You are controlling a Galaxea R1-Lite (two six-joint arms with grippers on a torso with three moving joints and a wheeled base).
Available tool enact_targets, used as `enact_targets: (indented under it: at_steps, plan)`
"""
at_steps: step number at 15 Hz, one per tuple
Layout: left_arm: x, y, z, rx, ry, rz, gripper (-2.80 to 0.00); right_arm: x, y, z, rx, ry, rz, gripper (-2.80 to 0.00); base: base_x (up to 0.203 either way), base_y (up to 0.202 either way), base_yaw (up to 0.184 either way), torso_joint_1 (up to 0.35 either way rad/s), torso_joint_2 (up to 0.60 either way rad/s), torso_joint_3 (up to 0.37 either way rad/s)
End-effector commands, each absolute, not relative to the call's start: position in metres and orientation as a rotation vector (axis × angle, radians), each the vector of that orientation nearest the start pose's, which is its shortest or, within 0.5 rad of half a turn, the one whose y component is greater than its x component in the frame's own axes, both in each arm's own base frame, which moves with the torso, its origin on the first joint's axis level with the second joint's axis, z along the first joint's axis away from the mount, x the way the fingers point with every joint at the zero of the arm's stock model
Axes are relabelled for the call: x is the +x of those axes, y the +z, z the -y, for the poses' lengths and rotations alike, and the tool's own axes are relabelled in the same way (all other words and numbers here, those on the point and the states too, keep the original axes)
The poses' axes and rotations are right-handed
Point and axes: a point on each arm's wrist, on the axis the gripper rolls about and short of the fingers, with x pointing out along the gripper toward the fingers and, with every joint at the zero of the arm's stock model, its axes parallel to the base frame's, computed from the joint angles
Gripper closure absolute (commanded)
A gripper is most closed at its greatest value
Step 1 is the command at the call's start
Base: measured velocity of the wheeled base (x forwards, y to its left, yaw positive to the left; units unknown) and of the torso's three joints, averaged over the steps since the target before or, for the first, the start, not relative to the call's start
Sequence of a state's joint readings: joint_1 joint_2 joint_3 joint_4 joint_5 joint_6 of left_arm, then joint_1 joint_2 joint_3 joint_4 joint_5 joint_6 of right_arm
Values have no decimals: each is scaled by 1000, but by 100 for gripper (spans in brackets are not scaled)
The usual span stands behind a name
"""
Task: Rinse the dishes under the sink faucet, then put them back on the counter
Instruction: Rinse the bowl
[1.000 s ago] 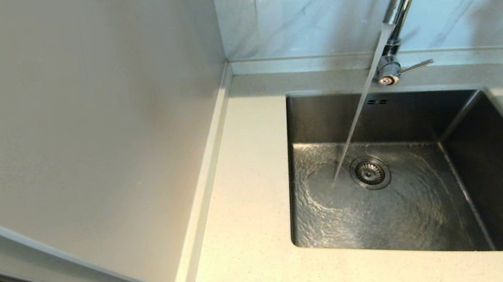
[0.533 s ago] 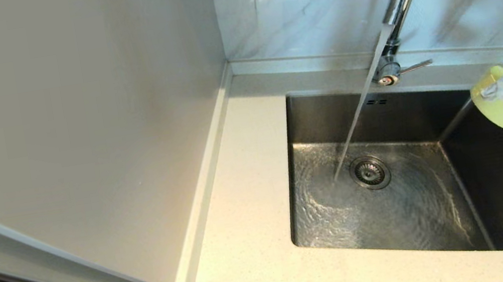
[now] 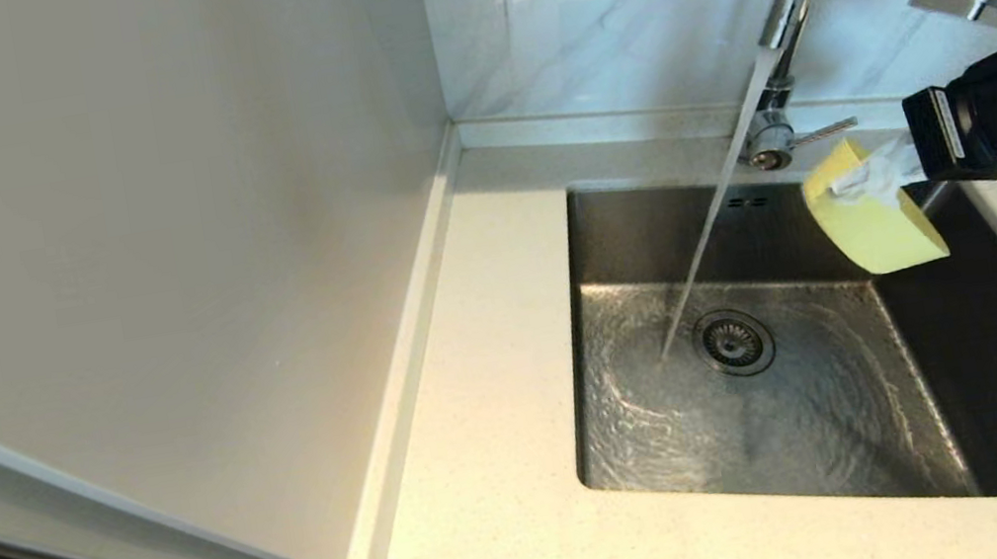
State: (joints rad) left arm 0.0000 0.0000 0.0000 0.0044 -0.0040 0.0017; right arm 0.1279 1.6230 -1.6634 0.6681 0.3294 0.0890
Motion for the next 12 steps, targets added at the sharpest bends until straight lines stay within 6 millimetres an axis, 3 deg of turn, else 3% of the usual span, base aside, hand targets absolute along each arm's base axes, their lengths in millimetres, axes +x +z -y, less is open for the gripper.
enact_targets:
  at_steps: [1, 6, 12]
  plan:
    - [-23, 75, 0, 2, -5, -5, 0, 271, 325, -57, 170, 454, -648, 0, 0, 0, 0, 0, 0, 0]
    - [-23, 75, 0, 2, -5, -5, 0, 291, 326, -93, 176, 517, -549, 0, 0, 0, 0, 0, 0, 0]
    - [-23, 75, 0, 2, -5, -5, 0, 302, 328, -100, 176, 508, -517, 0, 0, 0, 0, 0, 0, 0]
